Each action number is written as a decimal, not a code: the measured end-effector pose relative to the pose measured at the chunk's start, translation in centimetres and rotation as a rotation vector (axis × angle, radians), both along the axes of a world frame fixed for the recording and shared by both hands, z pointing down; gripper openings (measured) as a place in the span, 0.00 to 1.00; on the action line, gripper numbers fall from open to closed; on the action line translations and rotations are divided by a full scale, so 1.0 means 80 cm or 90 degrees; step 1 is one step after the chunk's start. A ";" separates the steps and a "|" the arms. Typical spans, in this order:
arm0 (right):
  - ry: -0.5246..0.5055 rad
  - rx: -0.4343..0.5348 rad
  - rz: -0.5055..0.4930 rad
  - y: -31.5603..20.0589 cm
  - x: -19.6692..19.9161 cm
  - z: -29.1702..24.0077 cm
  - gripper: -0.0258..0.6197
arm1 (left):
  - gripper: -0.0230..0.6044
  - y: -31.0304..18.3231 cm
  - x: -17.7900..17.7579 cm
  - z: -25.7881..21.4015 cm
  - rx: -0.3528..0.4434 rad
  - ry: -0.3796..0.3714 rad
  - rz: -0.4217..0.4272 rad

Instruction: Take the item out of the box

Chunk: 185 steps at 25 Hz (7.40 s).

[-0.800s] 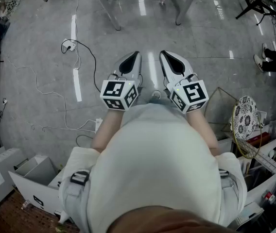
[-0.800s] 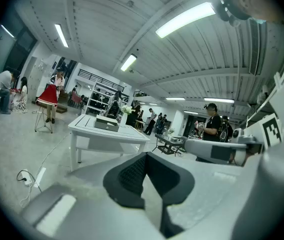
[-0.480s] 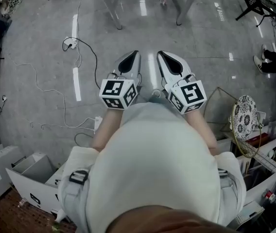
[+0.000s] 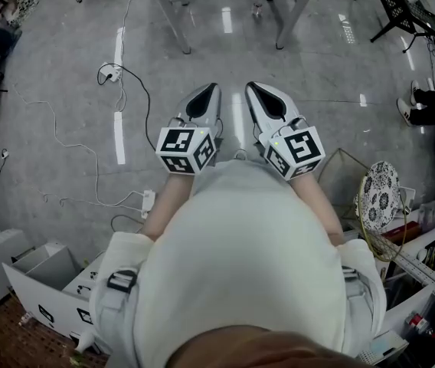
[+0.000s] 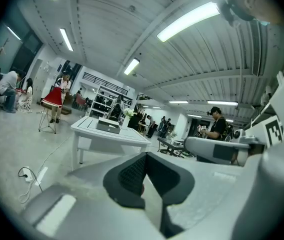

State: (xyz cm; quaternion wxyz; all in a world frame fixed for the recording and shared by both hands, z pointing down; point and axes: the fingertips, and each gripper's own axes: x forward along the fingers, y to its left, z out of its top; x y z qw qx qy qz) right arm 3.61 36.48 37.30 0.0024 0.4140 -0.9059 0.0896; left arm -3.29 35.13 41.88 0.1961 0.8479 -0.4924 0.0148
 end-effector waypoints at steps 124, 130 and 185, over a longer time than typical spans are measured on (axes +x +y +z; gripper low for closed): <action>0.021 -0.063 -0.002 -0.971 0.009 0.028 0.04 | 0.04 -0.951 0.012 0.087 -0.193 -0.182 0.151; 0.018 -0.066 -0.003 -0.980 0.012 0.030 0.04 | 0.04 -0.957 0.025 0.103 -0.226 -0.239 0.217; 0.011 -0.087 0.007 -0.982 0.029 0.049 0.04 | 0.09 -0.948 0.068 0.212 -0.292 -0.479 0.446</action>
